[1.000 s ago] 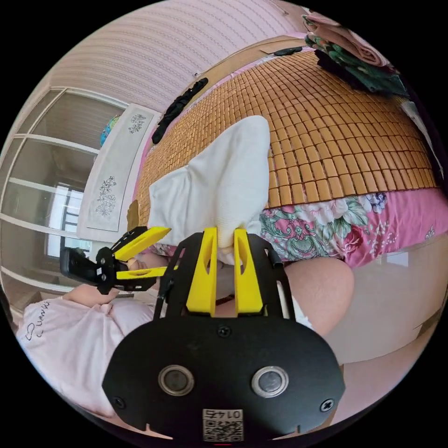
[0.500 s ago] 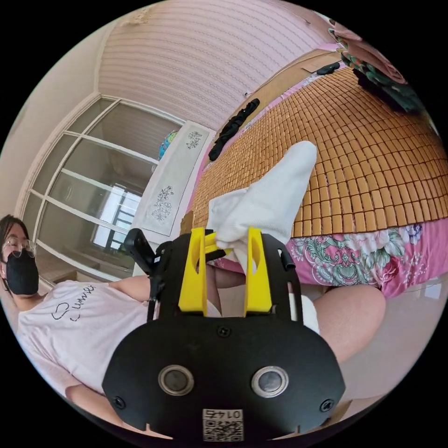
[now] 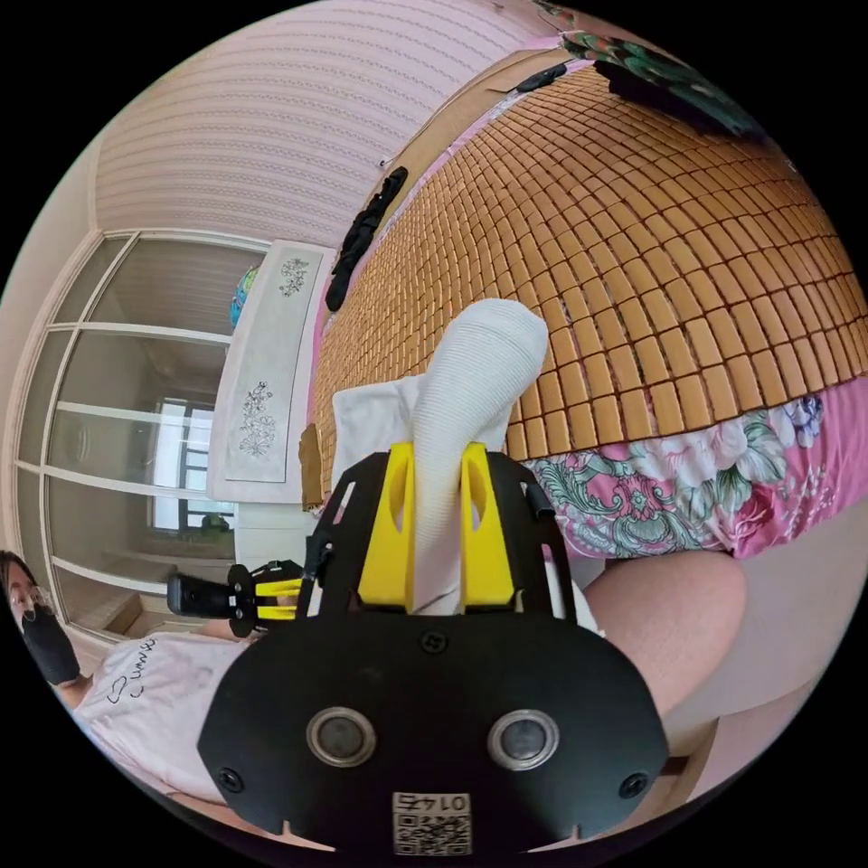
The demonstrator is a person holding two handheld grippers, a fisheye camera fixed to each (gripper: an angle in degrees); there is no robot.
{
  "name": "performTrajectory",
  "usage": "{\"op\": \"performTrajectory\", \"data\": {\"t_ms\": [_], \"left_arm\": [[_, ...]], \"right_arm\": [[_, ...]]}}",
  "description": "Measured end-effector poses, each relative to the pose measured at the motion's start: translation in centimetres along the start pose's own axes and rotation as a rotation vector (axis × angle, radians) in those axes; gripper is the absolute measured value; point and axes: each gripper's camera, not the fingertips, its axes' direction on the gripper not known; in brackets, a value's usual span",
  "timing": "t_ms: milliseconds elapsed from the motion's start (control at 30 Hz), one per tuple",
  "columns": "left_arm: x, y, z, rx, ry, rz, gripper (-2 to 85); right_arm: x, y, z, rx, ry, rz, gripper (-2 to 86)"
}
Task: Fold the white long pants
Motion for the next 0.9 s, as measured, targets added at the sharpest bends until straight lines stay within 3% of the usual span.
{"op": "performTrajectory", "data": {"t_ms": [300,433,567,700,900], "left_arm": [[-0.4,-1.7,-2.6,0.223,0.134,0.103,4.7],[-4.4,3.1,-5.7,0.277,0.071,-0.087,5.4],[-7.4,12.2,-7.4,0.142,-0.133,-0.366,8.1],[-9.8,19.1,-7.4,0.042,-0.223,-0.649,7.4],[-10.7,20.3,-7.2,0.143,-0.21,-0.714,6.5]], "right_arm": [[-5.2,1.3,-6.8,0.215,-0.112,-0.122,6.6],[-13.8,-1.6,0.3,0.085,-0.12,-0.331,7.6],[-19.8,-3.4,13.2,-0.171,-0.229,-0.461,10.4],[-19.8,-3.3,17.5,-0.245,-0.262,-0.428,7.3],[-18.2,2.1,16.4,-0.304,0.099,-0.48,7.0]]}}
